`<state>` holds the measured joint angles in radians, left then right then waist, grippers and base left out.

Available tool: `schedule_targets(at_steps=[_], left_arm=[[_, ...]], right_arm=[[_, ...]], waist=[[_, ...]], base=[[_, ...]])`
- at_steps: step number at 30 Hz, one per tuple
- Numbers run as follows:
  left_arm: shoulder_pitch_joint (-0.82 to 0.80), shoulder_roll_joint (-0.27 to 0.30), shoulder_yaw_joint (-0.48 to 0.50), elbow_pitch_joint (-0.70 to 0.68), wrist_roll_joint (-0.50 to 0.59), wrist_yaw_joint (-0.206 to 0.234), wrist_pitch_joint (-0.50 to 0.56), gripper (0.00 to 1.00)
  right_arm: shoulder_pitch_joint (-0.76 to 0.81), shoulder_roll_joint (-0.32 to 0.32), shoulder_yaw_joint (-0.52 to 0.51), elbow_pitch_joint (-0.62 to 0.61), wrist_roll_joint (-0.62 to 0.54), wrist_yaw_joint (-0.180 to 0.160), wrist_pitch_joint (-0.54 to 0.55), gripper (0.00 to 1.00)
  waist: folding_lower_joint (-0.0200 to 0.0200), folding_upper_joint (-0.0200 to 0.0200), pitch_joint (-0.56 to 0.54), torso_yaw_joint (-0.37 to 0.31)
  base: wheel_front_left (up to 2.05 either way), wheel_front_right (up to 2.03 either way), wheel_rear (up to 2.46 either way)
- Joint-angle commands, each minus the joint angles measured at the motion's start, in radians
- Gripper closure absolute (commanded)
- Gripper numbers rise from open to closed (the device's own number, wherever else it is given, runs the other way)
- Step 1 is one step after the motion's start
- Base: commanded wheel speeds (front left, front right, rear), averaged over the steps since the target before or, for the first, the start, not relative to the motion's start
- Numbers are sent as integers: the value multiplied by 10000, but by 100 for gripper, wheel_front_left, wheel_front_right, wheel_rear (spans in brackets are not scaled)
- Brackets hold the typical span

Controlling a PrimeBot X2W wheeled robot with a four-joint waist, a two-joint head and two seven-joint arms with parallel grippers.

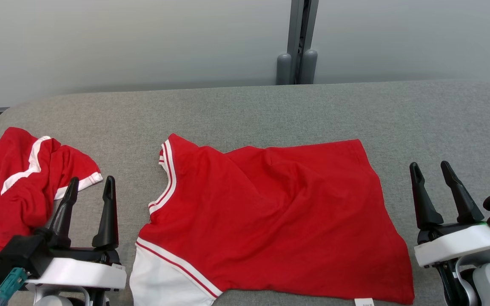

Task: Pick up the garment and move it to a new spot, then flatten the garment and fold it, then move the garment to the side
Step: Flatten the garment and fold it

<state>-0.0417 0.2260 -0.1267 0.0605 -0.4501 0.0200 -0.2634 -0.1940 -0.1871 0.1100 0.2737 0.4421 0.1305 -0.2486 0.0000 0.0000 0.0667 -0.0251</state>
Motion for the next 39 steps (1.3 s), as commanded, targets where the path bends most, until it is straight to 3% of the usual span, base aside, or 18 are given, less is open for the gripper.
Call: schedule_targets(at_steps=[1,16,39], left_arm=[[-109,-62,131,-112,160,-74,-26,0],[403,-1034,848,309,1278,-954,-33,0],[451,-1509,1190,684,1797,-1309,-34,0]], right_arm=[[98,-40,15,-60,-33,7,-110,0],[482,153,23,-260,-606,7,-168,0],[585,56,-64,-215,-806,7,-169,0]], waist=[[0,0,3,-9],[0,0,-205,-11],[0,0,-221,82]], base=[[0,0,0],[0,0,0],[0,0,0]])
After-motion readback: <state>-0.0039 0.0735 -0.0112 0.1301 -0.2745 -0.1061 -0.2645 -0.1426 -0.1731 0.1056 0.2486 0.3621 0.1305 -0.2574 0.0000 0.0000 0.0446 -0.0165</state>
